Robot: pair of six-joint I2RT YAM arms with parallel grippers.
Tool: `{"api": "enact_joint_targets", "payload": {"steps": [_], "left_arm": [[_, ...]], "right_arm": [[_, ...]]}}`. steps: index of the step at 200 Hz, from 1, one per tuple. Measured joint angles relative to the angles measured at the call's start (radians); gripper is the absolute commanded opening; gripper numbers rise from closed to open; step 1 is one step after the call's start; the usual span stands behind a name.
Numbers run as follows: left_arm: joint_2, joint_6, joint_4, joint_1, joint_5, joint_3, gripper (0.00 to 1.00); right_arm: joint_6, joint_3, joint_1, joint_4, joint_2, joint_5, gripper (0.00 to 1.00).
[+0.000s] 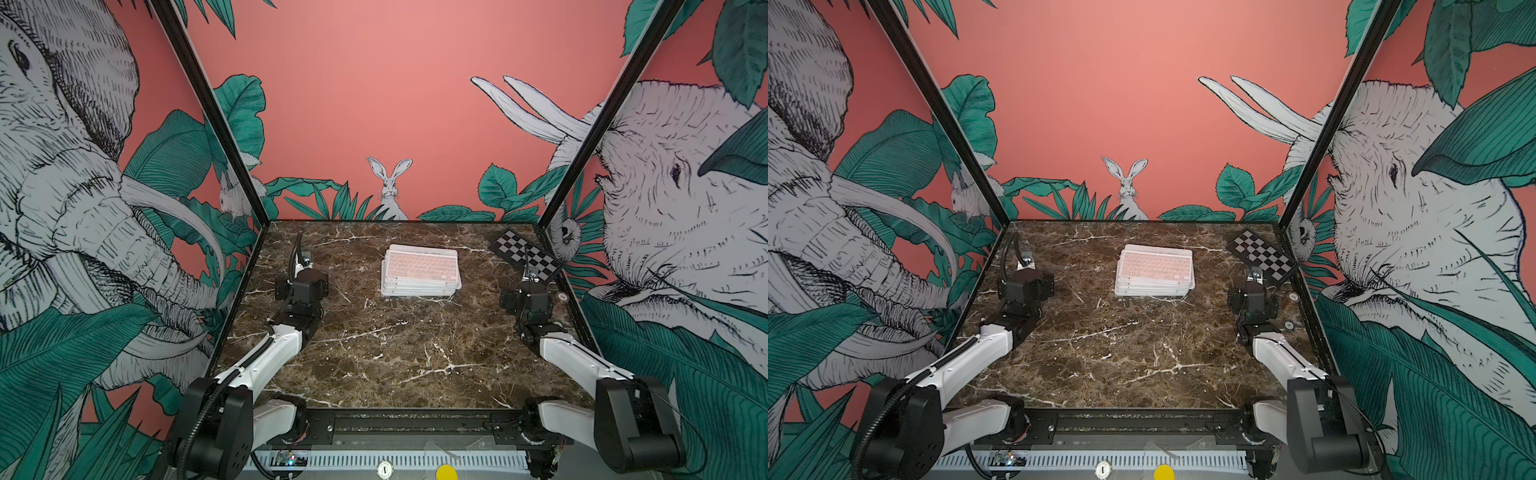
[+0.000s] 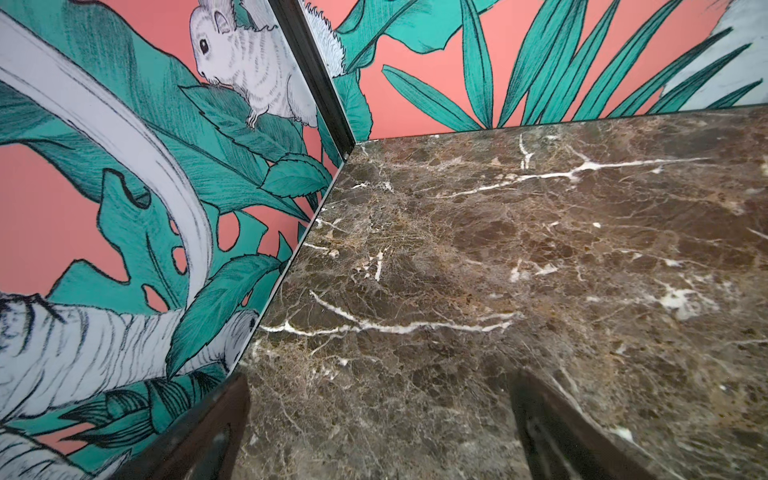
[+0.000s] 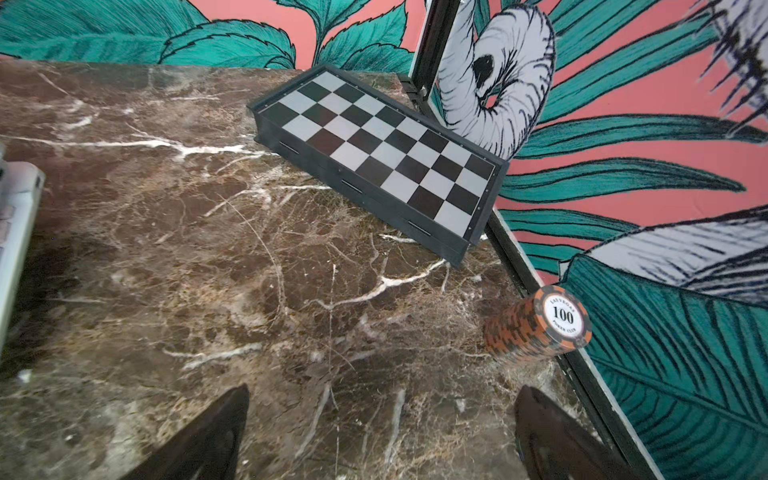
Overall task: Stack the numeric keypads
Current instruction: Reset both arms
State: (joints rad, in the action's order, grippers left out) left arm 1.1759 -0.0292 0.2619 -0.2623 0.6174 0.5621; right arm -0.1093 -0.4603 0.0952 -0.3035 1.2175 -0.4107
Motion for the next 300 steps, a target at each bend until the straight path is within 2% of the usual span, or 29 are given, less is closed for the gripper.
{"api": "enact_joint_targets", "payload": {"steps": [50,113,155,175,210,300], "left_arm": [[0.101,-0.030,0.254,0.058,-0.067,-0.119,0.99],[0.185,-0.088,0.494,0.098,-0.232,-0.204,1.00],[0.333,-0.098,0.601,0.122,-0.316,-0.206,1.00],[0.387,-0.095,0.611,0.148,-0.354,-0.195,1.00],[0.391,-0.080,0.604,0.188,-0.419,-0.167,1.00],[0.391,-0.072,0.604,0.193,-0.454,-0.163,1.00]], "right_arm": [[0.052,0.055,0.000,-0.204,0.093,0.005,0.99],[0.096,0.093,-0.004,-0.440,0.213,0.078,0.99],[0.113,0.094,-0.004,-0.529,0.317,0.120,0.99],[0.118,0.094,-0.005,-0.544,0.317,0.135,0.99],[0.117,0.084,-0.016,-0.545,0.317,0.161,0.99],[0.117,0.081,-0.026,-0.544,0.317,0.185,0.99]]}}
